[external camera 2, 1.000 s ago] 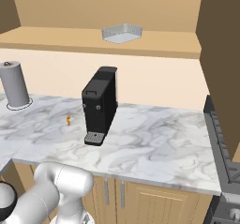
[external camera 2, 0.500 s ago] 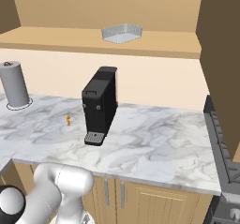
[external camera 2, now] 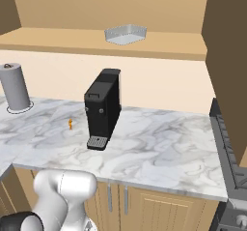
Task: Retrieve the tupperware from the cabinet, then place the raw meat into the tupperware to avoid contamination.
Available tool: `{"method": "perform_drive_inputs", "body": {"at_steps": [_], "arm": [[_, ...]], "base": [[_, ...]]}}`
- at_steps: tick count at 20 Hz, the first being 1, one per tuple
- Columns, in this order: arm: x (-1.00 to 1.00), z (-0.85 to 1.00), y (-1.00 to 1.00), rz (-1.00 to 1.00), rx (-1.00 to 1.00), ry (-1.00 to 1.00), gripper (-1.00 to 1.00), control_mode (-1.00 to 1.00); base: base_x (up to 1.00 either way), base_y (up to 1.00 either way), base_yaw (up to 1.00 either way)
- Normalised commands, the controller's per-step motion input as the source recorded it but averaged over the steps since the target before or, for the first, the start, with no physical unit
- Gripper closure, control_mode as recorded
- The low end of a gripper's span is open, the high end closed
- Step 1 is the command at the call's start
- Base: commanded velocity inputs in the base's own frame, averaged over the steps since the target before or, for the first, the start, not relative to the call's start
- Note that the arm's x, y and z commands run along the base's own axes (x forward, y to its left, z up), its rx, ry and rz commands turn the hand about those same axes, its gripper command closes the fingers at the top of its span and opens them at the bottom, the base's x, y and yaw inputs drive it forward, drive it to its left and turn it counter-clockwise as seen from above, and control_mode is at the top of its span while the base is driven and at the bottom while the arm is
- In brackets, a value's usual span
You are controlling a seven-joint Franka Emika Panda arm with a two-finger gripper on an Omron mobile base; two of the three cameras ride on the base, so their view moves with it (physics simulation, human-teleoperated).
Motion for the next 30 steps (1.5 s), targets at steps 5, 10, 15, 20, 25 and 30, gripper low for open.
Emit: {"method": "perform_drive_inputs", "body": {"at_steps": [5,10,15,20,25,30], "arm": [[-0.6,0.15,-0.69,-0.08,-0.03,0.17,-1.0,-1.0],[-0.53,-0.01,-0.73,-0.06,-0.12,0.18,-1.0,-1.0],[-0.42,-0.2,-0.78,-0.02,-0.21,0.2,-1.0,-1.0],[-0.23,-0.35,-0.71,-0.02,-0.29,0.25,-1.0,-1.0],[-0.14,-0.42,-0.58,-0.04,-0.34,0.18,-1.0,-1.0],[-0.02,-0.43,-0.52,-0.1,-0.33,0.04,-1.0,-1.0]], "base": [[0.0,0.0,0.0],[0.0,0.0,0.0],[0.0,0.0,0.0],[0.0,0.0,0.0],[0.0,0.0,0.0],[0.0,0.0,0.0]]}}
